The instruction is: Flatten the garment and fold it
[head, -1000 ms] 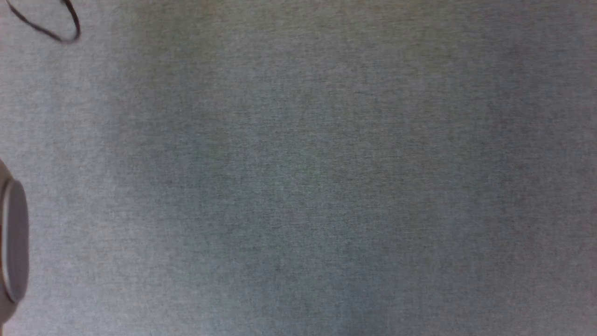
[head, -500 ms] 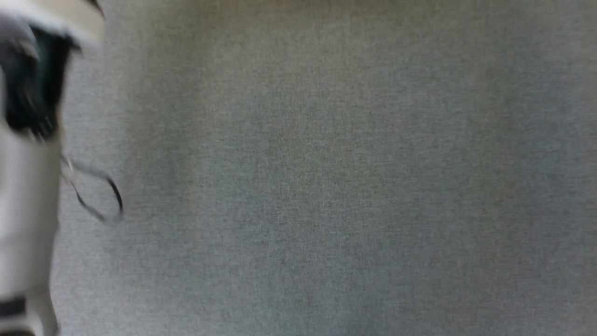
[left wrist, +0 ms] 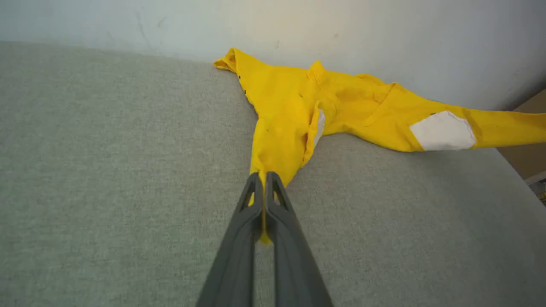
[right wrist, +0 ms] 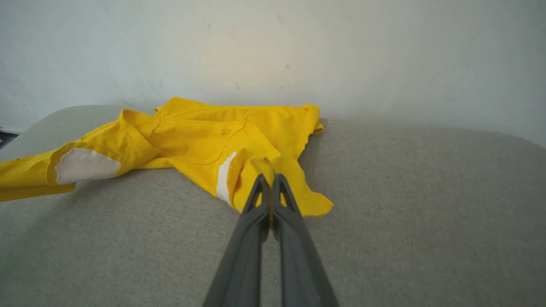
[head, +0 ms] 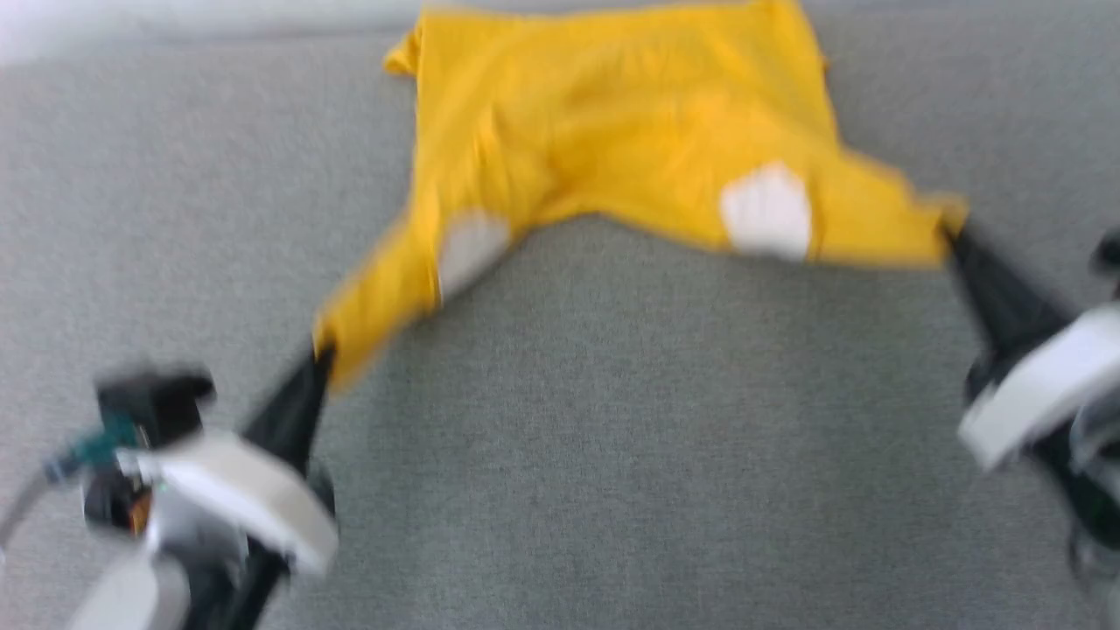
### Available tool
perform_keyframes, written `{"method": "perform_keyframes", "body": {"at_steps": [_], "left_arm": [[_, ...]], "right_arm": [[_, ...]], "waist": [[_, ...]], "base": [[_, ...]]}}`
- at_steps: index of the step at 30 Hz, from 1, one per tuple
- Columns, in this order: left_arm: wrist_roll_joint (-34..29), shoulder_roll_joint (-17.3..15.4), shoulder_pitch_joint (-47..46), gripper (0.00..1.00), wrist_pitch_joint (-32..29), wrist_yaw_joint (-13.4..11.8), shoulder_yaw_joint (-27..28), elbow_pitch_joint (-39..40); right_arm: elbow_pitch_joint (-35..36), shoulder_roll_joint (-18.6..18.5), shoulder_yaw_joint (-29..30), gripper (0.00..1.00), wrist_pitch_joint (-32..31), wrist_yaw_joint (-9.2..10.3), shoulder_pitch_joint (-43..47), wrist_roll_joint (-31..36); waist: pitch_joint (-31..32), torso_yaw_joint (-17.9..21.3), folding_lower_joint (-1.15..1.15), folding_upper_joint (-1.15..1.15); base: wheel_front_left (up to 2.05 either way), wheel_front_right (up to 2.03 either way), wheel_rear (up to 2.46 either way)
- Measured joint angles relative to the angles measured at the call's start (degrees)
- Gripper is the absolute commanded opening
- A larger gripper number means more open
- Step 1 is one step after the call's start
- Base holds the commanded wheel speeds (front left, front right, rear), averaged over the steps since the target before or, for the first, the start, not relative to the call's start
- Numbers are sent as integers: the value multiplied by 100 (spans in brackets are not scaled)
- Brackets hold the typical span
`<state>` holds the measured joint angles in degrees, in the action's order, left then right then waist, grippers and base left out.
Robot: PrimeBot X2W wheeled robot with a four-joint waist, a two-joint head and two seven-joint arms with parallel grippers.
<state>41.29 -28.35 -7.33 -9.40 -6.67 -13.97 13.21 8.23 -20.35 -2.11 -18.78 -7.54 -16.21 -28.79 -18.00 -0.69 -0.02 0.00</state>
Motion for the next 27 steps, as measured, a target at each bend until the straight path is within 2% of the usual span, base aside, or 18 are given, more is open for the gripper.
{"method": "perform_keyframes", "body": {"at_steps": [6,14,20,27], "left_arm": [[63,-221,1337,0,-303,-274,-126,89],[401,-243,2518,0,-638,-515,-278,87],[583,-355,2997,0,-902,-664,-274,104],[686,-525,3370,0,-1195,-901,-229,181]], "right_arm": [[389,400,57,0,-189,0,1455,-83],[370,711,533,0,-216,0,3072,-81],[181,713,768,0,-521,0,3816,-219],[53,656,770,0,-1066,0,4317,-453]], "waist": [[514,41,0,0],[1047,64,1,0],[1274,70,1,0],[1405,79,2,0]], "base": [[0,0,0],[0,0,0],[0,0,0],[0,0,0]]}}
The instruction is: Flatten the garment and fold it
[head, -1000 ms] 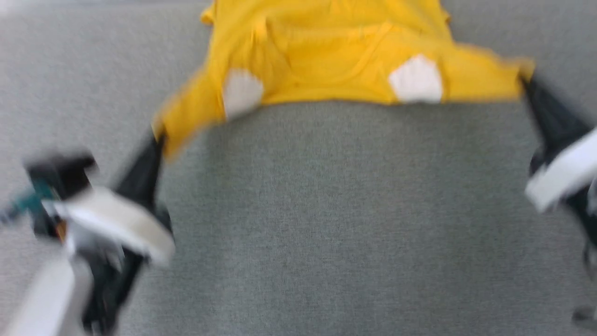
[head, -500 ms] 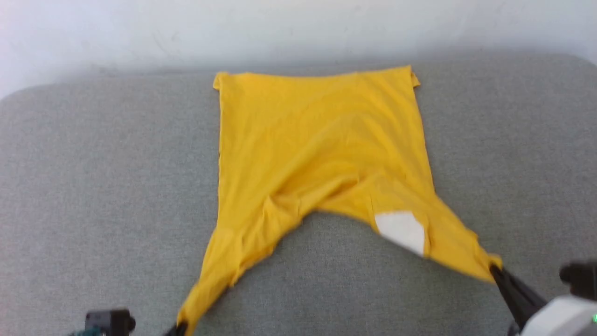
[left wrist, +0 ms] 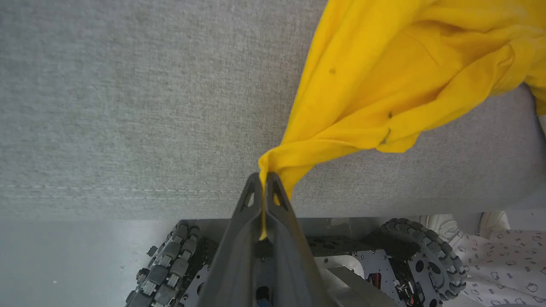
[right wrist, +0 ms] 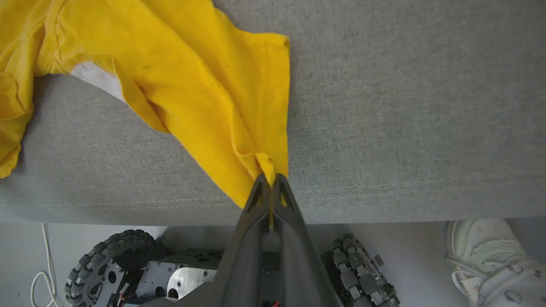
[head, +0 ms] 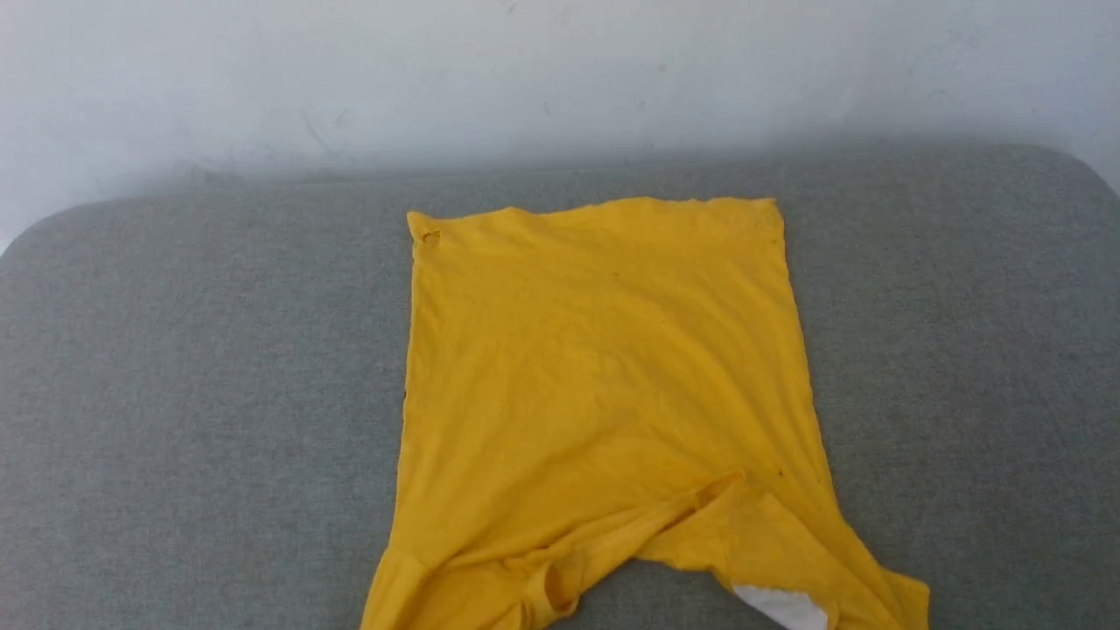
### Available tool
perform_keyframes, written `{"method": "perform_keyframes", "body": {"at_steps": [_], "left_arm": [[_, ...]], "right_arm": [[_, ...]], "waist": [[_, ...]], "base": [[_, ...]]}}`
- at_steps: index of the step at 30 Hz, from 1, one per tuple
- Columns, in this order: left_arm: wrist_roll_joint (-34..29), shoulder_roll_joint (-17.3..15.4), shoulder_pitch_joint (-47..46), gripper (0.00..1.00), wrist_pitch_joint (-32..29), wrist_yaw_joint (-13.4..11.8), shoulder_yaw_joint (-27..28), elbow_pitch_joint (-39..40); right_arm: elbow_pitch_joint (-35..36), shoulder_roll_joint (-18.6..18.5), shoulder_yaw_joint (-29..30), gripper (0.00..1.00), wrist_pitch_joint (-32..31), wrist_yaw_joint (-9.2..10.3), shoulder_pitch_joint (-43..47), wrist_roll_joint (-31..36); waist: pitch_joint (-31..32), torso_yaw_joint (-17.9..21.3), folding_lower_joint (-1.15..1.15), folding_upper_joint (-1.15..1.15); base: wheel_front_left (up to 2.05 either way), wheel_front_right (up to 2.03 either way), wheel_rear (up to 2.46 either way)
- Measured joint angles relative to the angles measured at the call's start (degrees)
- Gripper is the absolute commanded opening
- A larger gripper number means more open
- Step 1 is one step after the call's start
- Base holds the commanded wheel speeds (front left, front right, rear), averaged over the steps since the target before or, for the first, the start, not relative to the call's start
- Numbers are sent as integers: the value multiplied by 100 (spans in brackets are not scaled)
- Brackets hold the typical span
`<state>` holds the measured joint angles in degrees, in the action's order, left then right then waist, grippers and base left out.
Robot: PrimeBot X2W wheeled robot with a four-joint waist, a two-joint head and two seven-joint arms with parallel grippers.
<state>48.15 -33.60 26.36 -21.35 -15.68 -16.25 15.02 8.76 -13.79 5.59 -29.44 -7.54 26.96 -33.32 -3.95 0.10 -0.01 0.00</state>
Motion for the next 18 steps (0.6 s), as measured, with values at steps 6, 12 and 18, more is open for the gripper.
{"method": "perform_keyframes", "body": {"at_steps": [6,12,18], "left_arm": [[136,-25,215,0,-124,-164,82,191],[129,8,250,0,187,-204,266,425],[186,259,46,0,531,-58,324,688]], "right_arm": [[49,-96,123,0,-532,0,326,-49],[162,-11,279,36,-521,0,311,-25],[299,80,355,100,-208,0,7,38]], "waist": [[31,-59,0,0],[30,-154,0,0],[13,-241,0,0]], "base": [[0,0,0],[0,0,0],[0,0,0]]}}
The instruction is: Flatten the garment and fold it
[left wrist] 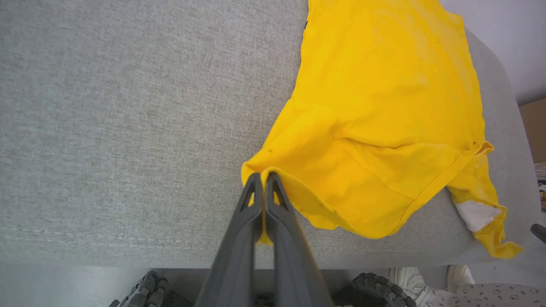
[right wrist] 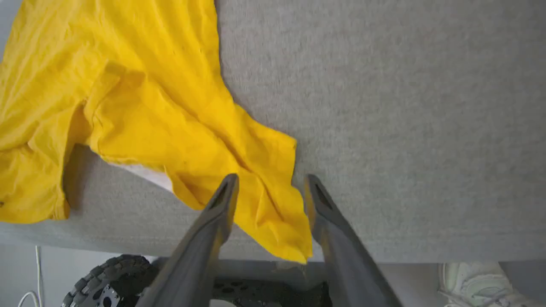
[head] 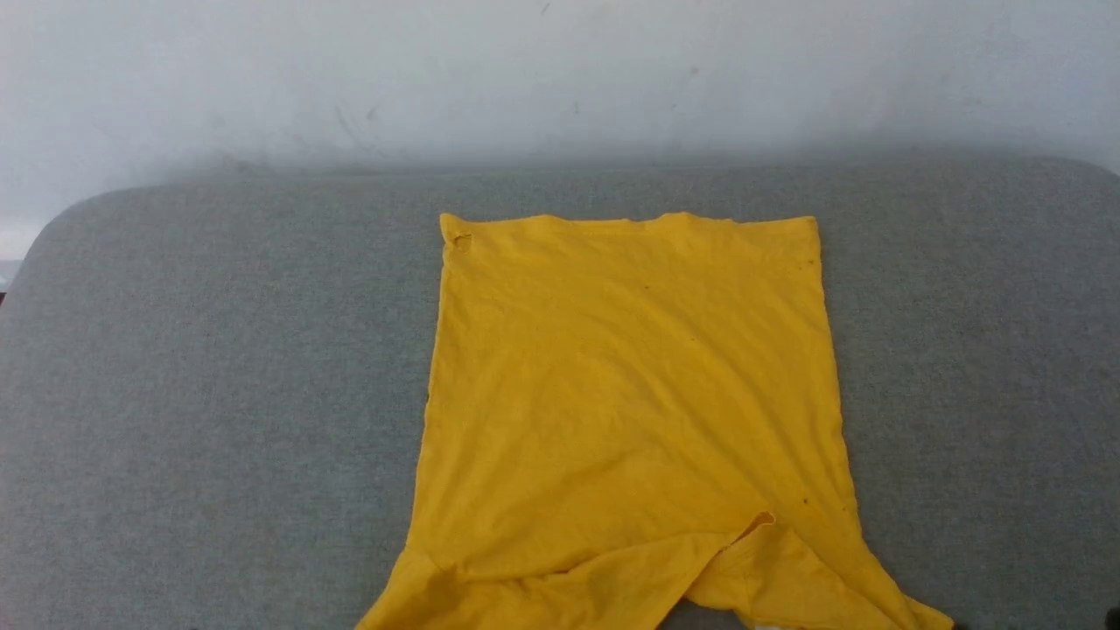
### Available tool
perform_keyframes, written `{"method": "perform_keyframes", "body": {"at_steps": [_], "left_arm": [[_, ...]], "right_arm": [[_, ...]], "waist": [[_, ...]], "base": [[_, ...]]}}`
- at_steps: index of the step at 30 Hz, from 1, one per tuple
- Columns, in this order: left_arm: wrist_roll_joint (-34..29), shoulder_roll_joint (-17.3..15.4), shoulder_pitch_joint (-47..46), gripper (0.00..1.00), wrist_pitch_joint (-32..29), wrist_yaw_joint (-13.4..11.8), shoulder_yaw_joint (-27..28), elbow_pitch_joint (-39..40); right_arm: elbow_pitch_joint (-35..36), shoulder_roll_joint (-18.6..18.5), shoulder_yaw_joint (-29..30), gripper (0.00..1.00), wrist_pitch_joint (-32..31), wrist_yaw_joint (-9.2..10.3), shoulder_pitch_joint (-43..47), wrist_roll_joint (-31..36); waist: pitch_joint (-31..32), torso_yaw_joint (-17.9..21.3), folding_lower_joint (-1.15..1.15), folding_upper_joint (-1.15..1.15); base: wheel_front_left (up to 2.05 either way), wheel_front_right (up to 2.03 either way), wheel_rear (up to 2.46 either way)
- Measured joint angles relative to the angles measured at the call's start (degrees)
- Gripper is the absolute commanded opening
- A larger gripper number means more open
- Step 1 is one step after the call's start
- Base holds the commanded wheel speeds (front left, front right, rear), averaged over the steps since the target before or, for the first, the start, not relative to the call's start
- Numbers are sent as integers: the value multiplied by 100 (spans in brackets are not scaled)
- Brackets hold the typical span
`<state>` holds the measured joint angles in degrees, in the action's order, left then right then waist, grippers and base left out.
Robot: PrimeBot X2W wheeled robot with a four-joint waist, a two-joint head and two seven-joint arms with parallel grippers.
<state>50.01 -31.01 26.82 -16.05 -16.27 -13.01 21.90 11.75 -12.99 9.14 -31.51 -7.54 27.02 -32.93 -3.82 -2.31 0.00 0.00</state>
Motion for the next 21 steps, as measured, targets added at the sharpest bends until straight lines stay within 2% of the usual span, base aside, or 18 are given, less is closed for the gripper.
{"method": "perform_keyframes", "body": {"at_steps": [5,8,11,15,19,21], "left_arm": [[-49,24,-167,0,113,15,12,196],[-129,40,-271,0,154,12,-11,326],[-214,67,-412,0,165,10,-64,430],[-332,127,-647,0,191,10,-175,542],[-434,176,-918,0,196,42,-291,599],[-477,198,-1078,0,194,103,-367,605]], "right_arm": [[662,-35,394,100,383,0,-874,-78],[1089,-263,600,100,464,0,-1701,-74],[1210,-432,740,100,467,0,-2706,48],[909,-728,576,100,294,0,-4163,302],[153,-1014,164,100,76,0,-5426,638],[-361,-1003,80,100,-93,1,-5937,722]], "waist": [[-135,-31,0,0],[-276,-34,1,0],[-452,-38,1,0],[-719,-59,1,0],[-1014,-112,2,0],[-1170,-156,2,0]], "base": [[0,0,0],[0,0,0],[0,0,0],[0,0,0],[0,0,0],[0,0,0]]}}
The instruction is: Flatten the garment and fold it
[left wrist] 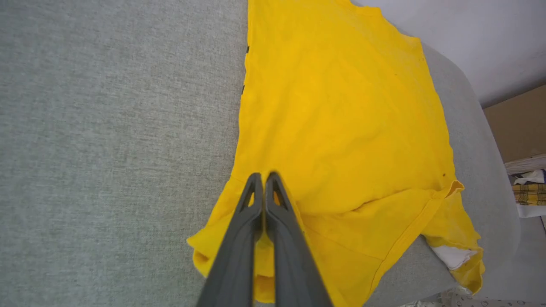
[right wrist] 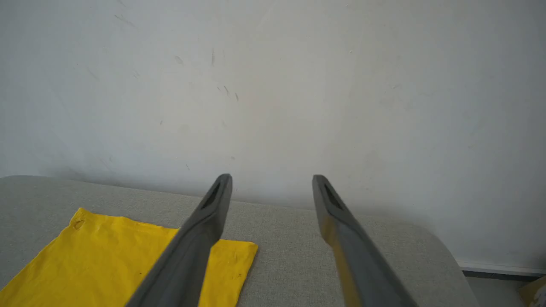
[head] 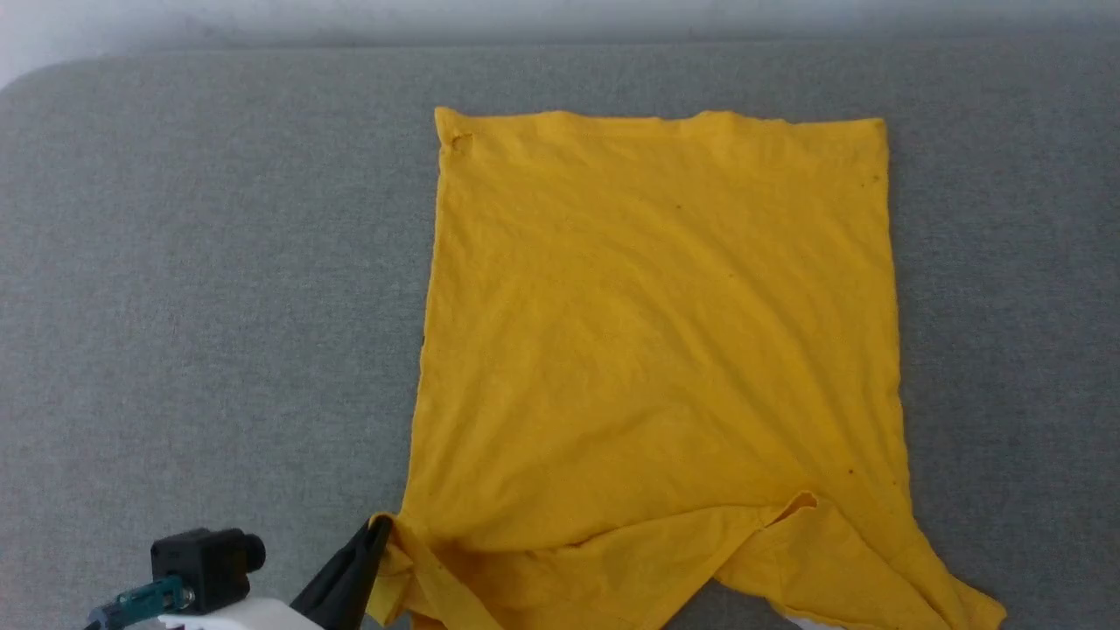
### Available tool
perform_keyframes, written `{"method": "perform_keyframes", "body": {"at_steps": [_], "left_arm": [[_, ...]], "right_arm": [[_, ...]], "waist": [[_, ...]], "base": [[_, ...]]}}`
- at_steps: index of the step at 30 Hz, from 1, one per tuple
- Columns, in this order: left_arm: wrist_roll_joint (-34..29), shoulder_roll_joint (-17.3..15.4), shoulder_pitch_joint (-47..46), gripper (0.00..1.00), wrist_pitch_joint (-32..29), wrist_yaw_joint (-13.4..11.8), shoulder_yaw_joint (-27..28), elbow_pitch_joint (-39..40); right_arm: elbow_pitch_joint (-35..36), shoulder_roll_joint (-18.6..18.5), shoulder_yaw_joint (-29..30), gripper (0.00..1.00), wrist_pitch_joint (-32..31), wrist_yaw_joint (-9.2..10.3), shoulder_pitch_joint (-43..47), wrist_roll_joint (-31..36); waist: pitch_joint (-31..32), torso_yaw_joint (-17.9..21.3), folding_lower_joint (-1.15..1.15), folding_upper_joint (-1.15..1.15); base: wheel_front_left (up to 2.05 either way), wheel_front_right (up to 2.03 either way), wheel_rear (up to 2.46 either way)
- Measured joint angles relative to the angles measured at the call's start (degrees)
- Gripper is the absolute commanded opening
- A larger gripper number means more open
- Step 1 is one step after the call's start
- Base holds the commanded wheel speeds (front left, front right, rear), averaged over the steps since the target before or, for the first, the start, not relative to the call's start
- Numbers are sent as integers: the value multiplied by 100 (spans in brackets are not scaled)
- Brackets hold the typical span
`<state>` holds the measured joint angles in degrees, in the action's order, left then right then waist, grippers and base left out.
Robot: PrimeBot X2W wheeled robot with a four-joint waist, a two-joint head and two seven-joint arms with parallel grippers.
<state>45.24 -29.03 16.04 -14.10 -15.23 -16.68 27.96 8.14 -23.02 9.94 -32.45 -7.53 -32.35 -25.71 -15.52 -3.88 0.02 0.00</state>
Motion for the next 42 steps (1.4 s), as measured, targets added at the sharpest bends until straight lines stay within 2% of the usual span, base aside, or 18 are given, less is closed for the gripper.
{"method": "perform_keyframes", "body": {"at_steps": [5,11,23,24,25,26,27,30,37,42], "left_arm": [[-74,89,-369,0,0,96,-175,-15],[-158,220,-693,0,2,200,-359,-101],[-191,421,-1075,0,86,379,-568,-394],[-191,431,-1088,0,92,409,-571,-420],[-191,438,-1096,0,97,410,-582,-443],[-191,446,-1115,0,98,411,-589,-472],[-191,452,-1144,0,101,413,-590,-492],[-191,458,-1172,0,105,417,-580,-545],[-189,426,-1171,0,181,417,-492,-658],[-155,344,-1071,0,202,400,-367,-660]], "right_arm": [[-1076,169,-60,100,-293,0,-956,389],[-2065,247,-7,100,-723,-1,-1259,1055],[-2765,402,369,100,-934,-1,-1251,1573],[-2806,423,396,76,-996,-1,-1250,1573],[-2817,435,423,45,-1043,0,-1251,1579],[-2803,427,455,27,-1082,-1,-1261,1612],[-2793,417,476,0,-1122,0,-1272,1638],[-2748,423,482,0,-1144,-1,-1312,1677],[-2692,602,430,0,-624,-1,-1190,1521],[-2213,586,409,0,-333,-2,-782,1126]], "waist": [[-394,-166,0,0],[-835,-453,0,0],[-1489,-1031,-1,0],[-1526,-1067,-1,0],[-1559,-1101,-1,0],[-1589,-1131,-2,0],[-1615,-1157,-3,0],[-1665,-1196,-2,0],[-1472,-1044,-2,0],[-1133,-839,-2,0]], "base": [[0,0,0],[0,0,0],[0,0,0],[0,0,0],[0,0,0],[0,0,0],[0,0,0],[0,0,0],[0,0,0],[0,0,0]]}}
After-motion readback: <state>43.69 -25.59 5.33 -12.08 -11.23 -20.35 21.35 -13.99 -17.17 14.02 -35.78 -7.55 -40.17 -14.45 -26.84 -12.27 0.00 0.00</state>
